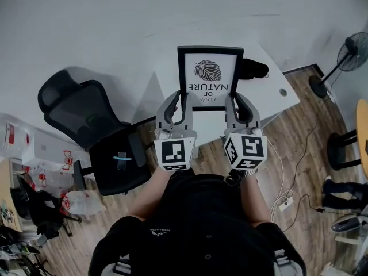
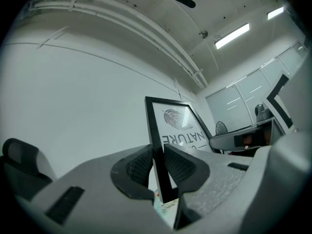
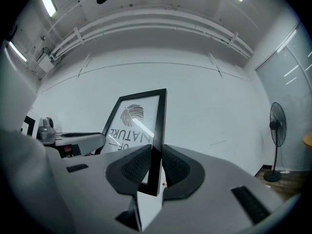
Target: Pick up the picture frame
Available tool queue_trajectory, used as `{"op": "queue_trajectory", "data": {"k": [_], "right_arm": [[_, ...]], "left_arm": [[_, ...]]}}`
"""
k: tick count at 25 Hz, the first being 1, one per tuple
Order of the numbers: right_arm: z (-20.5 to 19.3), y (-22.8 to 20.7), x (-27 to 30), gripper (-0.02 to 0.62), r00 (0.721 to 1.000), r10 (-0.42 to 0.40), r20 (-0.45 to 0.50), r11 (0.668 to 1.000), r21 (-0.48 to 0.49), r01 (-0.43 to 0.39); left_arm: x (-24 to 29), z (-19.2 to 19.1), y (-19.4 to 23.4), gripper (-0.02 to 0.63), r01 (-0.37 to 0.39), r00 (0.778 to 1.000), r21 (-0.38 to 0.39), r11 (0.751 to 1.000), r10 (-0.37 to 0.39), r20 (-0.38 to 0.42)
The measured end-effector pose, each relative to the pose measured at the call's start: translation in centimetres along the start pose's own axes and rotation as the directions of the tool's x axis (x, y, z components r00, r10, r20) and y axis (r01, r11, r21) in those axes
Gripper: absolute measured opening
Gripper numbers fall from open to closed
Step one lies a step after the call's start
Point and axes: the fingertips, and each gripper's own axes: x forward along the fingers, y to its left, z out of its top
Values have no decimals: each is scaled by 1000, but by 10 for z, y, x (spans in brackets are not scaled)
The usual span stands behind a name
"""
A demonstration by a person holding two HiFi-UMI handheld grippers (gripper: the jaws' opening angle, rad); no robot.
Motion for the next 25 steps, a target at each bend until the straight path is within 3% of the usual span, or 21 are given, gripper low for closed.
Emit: {"op": "queue_trajectory", "data": {"k": [17, 25], "right_arm": [[-25, -2, -13, 67, 999, -13, -51, 1000, 20, 14], [-13, 1, -16, 67, 1000, -7, -26, 1000, 7, 7]], "left_arm": [[-13, -22, -10, 78, 2, 999, -20, 1000, -3, -34], [-16, -12, -8, 78, 0, 1000, -26, 1000, 0, -1]]}}
